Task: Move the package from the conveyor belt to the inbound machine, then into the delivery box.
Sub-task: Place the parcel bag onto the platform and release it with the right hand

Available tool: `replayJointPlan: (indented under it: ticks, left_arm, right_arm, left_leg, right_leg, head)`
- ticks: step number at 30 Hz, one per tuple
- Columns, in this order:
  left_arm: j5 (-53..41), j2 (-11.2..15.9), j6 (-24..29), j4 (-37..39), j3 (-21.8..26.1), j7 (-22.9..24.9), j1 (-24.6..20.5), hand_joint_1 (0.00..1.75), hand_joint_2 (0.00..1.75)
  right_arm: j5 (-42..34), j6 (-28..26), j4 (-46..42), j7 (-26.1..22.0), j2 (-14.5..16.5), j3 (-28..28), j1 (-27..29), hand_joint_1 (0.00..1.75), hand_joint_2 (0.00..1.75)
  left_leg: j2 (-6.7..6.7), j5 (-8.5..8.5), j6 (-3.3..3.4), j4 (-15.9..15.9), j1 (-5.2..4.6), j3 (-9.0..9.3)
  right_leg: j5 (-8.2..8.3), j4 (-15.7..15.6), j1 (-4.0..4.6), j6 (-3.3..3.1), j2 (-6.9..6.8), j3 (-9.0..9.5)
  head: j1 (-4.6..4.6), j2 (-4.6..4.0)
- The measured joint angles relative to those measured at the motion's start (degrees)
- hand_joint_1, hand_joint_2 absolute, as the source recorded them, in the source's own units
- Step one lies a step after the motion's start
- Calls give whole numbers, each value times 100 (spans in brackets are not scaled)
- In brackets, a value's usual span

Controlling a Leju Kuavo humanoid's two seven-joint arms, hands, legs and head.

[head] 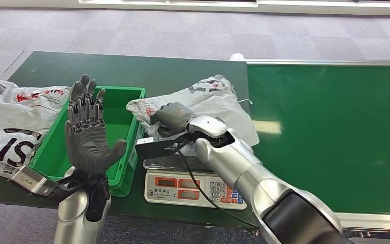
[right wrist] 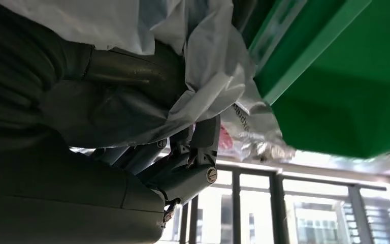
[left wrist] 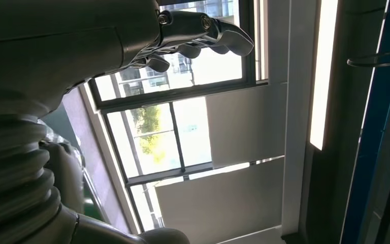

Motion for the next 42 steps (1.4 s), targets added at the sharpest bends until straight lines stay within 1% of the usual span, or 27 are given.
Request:
replayJointPlan:
  ticks: [4, 10, 11, 14, 15, 17, 18, 19, 20, 22, 24, 25, 26, 27, 29, 30, 32, 34, 37, 42]
  left_arm:
    - [32, 34, 45, -1, -47, -4, 9, 0, 175]
    - [51, 69, 69, -3, -52, -5, 17, 0, 175]
    - [48, 74, 88, -3, -52, -5, 20, 0, 175]
    - [18, 88, 162, -15, -52, -5, 42, 0, 175]
    - [-5, 94, 196, -21, -52, -6, 52, 0, 175]
    - [-60, 106, 288, -40, -52, -7, 79, 0, 175]
    - [-87, 114, 342, -55, -52, -7, 98, 0, 175]
    - [-107, 124, 391, -80, -51, -8, 124, 0, 175]
    - [-123, 136, 434, -116, -50, -8, 158, 0, 175]
    - [-159, 159, 505, -223, -47, -11, 253, 0, 175]
    - [-190, 179, 543, -340, -44, -14, 363, 0, 175]
    - [-201, 187, 550, -389, -42, -14, 410, 0, 175]
    - [-211, 194, 550, -432, -39, -14, 450, 0, 175]
    - [-223, 200, 550, -469, -37, -14, 482, 0, 175]
    - [-245, 208, 550, -525, -33, -14, 526, 0, 175]
    - [-251, 211, 550, -545, -32, -14, 538, 0, 175]
    - [-258, 214, 550, -570, -31, -14, 544, 0, 175]
    - [-278, 214, 550, -579, -31, -14, 545, 0, 175]
    - [-314, 214, 534, -589, -30, -13, 562, 0, 175]
    - [-408, 211, 454, -615, -17, 35, 591, 0, 175]
  right_arm:
    - [-176, 69, 184, 9, 264, 241, 64, 175, 175]
    - [-423, 126, 326, -32, 407, 478, 64, 175, 175]
    - [-501, 151, 334, -36, 417, 536, 66, 144, 175]
    - [-768, 214, 339, -28, 427, 735, 93, 14, 175]
    - [-866, 210, 339, 0, 428, 801, 110, 0, 131]
    - [-1046, 83, 341, 153, 429, 913, 133, 0, 44]
    - [-1118, -99, 345, 263, 427, 947, 127, 0, 0]
    - [-1171, -392, 342, 376, 420, 961, 101, 0, 0]
    - [-1203, -801, 312, 484, 402, 954, 59, 0, 0]
    - [-1218, -1846, 60, 678, 306, 822, -56, 0, 0]
    - [-1233, -2715, -465, 748, 165, 495, -144, 0, 0]
    - [-1250, -2965, -794, 734, 100, 284, -161, 0, 0]
    - [-1261, -3056, -1163, 726, 37, 68, -151, 0, 0]
    - [-1245, -3013, -1572, 734, -30, -153, -122, 0, 0]
    - [-1134, -2729, -2300, 769, -134, -534, -34, 0, 0]
    - [-1069, -2632, -2587, 758, -167, -687, 18, 0, 0]
    - [-986, -2617, -2981, 693, -192, -895, 122, 0, 0]
    - [-1100, -2809, -3275, 520, -205, -1039, 225, 0, 0]
    - [-1624, -3197, -3949, 257, -256, -1303, 412, 0, 0]
    - [-1994, -3321, -5288, 129, -414, -1674, 776, 0, 0]
  left_leg:
    - [-2, -3, -2, 1, -1, -1]
    - [-3, -3, -1, 1, -4, 0]
    - [-3, -2, -2, 1, -4, 0]
    - [-3, -2, -2, 1, -3, 0]
    - [-3, -2, -3, 1, -3, 0]
    - [-3, -2, -3, 1, -2, 0]
    - [-3, -2, -3, 1, -2, 0]
    - [-3, -2, -3, 1, -2, 0]
    - [-2, -1, -3, 1, -3, -1]
    - [-3, -1, -3, 2, -3, -1]
    - [-5, -1, -2, 2, -4, -2]
    - [-6, -1, -2, 3, -4, -2]
    - [-7, -2, -2, 3, -6, -2]
    - [-9, -2, -1, 3, -8, -2]
    - [-14, -4, 0, 3, -11, -3]
    - [-15, -4, 0, 3, -11, -3]
    - [-14, -4, 0, 3, -10, -2]
    - [-13, -4, 0, 3, -9, -1]
    - [-17, -3, -1, 3, -8, -1]
    - [-15, -6, 2, 3, -11, -1]
  right_leg:
    - [-1, -1, -5, 1, 0, -1]
    - [1, -1, -7, 1, 0, 0]
    - [1, -1, -7, 1, 0, 0]
    - [2, -1, -6, 0, 0, 0]
    - [2, -1, -6, 0, 0, 0]
    - [2, -1, -5, -1, 0, 0]
    - [2, -1, -4, -1, 0, -1]
    - [2, -1, -4, -1, 0, -2]
    - [2, -1, -4, -1, 0, -3]
    - [2, -1, -5, -1, -1, -4]
    - [2, -1, -7, 0, -2, -3]
    - [3, -1, -9, 0, -2, -3]
    - [3, -1, -10, 0, -2, -2]
    - [2, -1, -11, 1, -4, -2]
    - [1, -2, -12, 1, -9, -1]
    - [1, -2, -12, 2, -10, -1]
    - [1, -2, -12, 2, -10, -2]
    - [1, -2, -11, 2, -9, -4]
    - [1, -2, -10, 2, -14, -3]
    - [1, -2, -13, 2, -13, -2]
  head:
    - [0, 0]
    - [0, 0]
    - [0, 0]
    - [0, 0]
    - [0, 0]
    - [0, 0]
    - [0, 0]
    - [0, 0]
    - [0, 0]
    - [0, 0]
    - [0, 0]
    - [0, 0]
    - [0, 0]
    - [0, 0]
    - [0, 0]
    - [0, 0]
    - [0, 0]
    - [0, 0]
    - [0, 0]
    - [0, 0]
